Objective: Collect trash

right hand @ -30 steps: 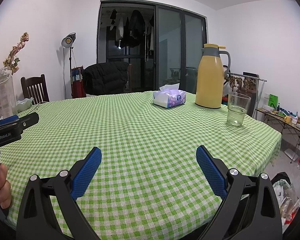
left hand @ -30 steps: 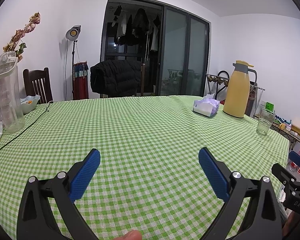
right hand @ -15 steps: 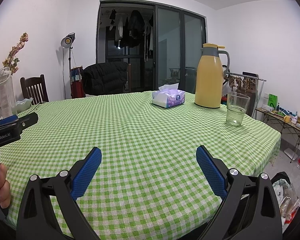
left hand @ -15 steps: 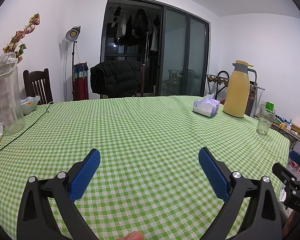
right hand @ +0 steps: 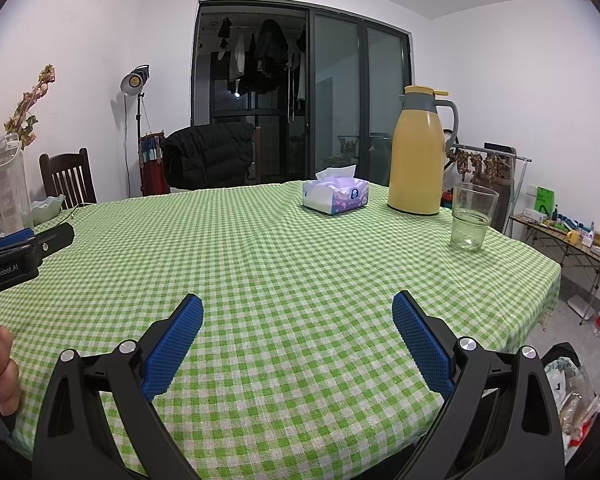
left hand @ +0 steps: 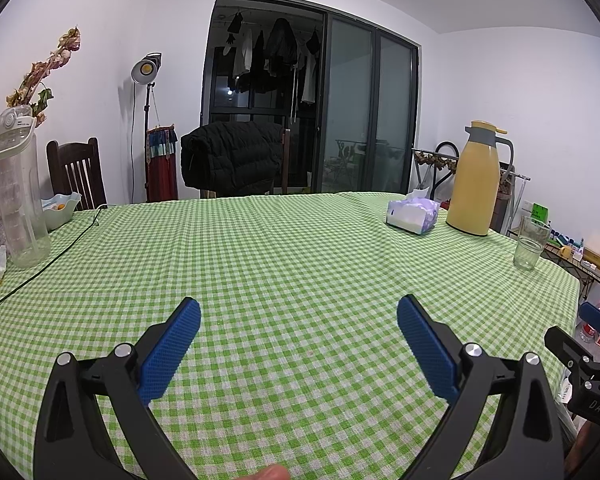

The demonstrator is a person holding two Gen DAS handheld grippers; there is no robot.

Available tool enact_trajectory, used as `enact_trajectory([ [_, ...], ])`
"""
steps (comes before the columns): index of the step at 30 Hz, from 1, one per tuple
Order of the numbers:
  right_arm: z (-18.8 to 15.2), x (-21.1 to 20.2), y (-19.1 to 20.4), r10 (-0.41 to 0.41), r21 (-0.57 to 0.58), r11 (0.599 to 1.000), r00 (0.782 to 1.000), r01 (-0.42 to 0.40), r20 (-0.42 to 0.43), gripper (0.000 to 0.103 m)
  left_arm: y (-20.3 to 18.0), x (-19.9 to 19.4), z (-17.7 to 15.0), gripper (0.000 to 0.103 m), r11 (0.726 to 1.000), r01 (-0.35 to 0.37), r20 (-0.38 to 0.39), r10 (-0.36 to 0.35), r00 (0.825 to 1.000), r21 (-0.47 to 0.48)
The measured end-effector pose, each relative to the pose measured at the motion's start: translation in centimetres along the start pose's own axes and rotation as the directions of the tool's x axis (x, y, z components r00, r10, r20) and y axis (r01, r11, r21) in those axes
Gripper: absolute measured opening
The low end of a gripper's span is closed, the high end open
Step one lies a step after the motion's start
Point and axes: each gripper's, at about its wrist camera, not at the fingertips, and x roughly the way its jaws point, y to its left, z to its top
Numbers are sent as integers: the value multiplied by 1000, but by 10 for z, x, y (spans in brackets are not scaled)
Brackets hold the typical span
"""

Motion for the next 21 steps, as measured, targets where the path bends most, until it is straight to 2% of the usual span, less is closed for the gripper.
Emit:
enact_trajectory([
  [11,-1,2,-2,-3,0,1000,1000,3,-7,92,-3,-2,0,96,1000,-6,10,6,1000,10],
  [21,-2,3,-5,-6,4,1000,1000,6,-9,92,-1,3,1,96,1000,-7,-19,7,1000,-10],
])
